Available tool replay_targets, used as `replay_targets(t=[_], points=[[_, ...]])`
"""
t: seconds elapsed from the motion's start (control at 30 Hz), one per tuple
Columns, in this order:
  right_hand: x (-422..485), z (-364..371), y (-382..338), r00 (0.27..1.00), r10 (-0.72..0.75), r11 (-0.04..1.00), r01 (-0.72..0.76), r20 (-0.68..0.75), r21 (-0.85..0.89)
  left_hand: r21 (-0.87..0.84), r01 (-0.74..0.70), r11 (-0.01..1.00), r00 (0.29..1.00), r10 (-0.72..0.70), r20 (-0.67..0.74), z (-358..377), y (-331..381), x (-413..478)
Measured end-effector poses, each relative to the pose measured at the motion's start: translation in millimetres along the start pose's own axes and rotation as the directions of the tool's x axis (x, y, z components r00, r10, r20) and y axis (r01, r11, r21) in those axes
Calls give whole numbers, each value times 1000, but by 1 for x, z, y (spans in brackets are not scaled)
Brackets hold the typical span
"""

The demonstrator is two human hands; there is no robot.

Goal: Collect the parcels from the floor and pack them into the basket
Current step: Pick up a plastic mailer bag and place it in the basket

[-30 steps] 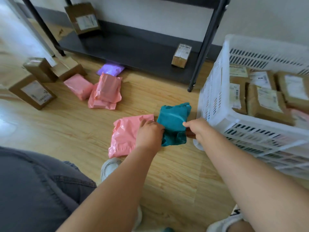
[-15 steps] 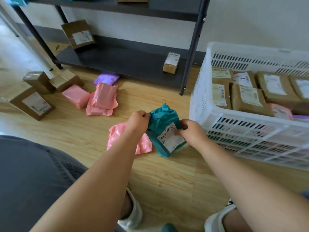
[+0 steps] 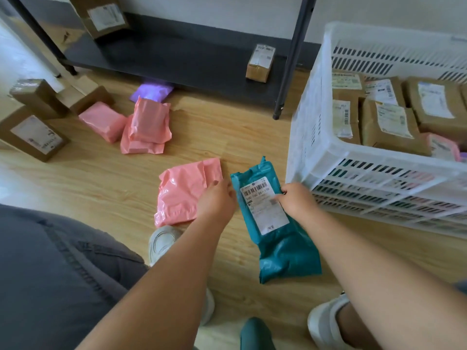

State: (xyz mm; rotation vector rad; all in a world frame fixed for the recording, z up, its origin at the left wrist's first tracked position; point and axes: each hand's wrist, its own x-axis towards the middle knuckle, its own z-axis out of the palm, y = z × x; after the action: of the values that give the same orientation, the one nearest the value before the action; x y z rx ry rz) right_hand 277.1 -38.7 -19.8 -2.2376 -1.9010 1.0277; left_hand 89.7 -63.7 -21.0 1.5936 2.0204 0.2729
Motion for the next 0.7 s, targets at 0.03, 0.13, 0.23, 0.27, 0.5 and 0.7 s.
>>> replay_targets(t=[0.03,0.13,0.23,0.27,0.5,0.7], points=[[4,5,2,1000,11,1000,-11,4,-17,11,3,1000,999,-3,34,8,0,-1],[11,20,11,997,65,998,-65,48,1,-30,53,998,986,-47,157,33,-4,-7],[12,32,21,993,91,993,-96,81,65,-61,138,989,962,-119,245,51,-6,-13],[13,35,26,993,96,992,-101,67,80,-54,157,986,958,-139,252,55,-6,-15],[11,44,56,970,232,964,-239,71,114,-31,272,962,919,-250,305,77,2,-14],[7,60,66,964,226,964,-242,143,107,82,318,945,844,-321,429,95,10,-18]])
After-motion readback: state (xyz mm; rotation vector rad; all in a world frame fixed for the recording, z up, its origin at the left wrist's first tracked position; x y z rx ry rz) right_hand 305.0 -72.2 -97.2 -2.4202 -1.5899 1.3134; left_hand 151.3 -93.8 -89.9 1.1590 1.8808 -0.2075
